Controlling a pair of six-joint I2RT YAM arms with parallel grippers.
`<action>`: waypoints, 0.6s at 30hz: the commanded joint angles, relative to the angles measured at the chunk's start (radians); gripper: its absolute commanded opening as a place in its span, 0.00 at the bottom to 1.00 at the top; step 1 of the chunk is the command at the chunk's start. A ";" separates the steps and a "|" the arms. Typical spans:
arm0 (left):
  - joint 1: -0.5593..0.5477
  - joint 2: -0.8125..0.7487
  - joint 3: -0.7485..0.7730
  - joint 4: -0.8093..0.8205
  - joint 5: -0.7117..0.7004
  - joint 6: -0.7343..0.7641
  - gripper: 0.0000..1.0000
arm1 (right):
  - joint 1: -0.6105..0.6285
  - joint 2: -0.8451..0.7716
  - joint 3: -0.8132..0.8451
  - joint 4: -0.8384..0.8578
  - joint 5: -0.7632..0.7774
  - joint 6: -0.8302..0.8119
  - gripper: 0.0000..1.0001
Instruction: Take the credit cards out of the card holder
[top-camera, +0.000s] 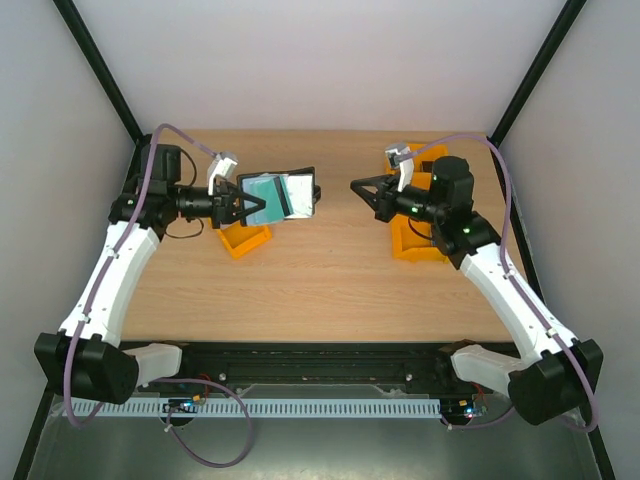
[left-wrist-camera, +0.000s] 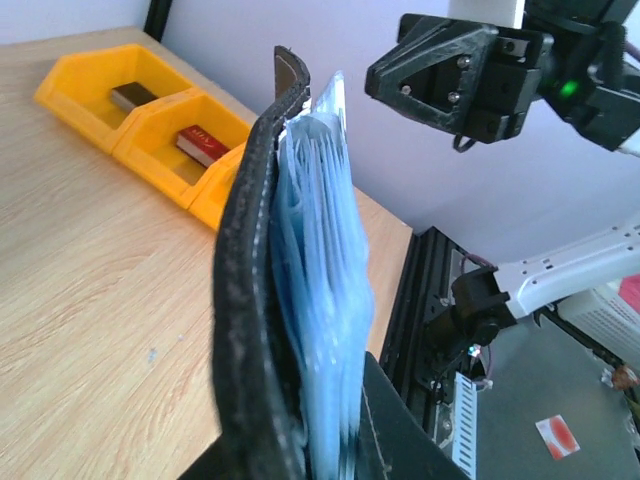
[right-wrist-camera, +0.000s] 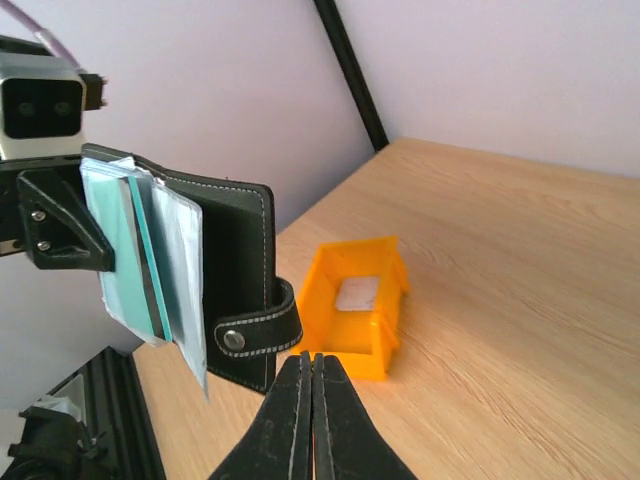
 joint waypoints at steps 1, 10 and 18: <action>0.010 -0.015 -0.014 0.064 -0.025 -0.049 0.02 | -0.025 0.002 0.059 -0.112 0.011 -0.018 0.02; 0.018 -0.012 -0.018 0.084 -0.047 -0.076 0.02 | -0.025 0.001 0.119 -0.225 0.120 -0.048 0.02; 0.018 -0.014 -0.020 0.074 -0.009 -0.061 0.02 | 0.067 -0.016 0.031 0.110 -0.167 0.133 0.02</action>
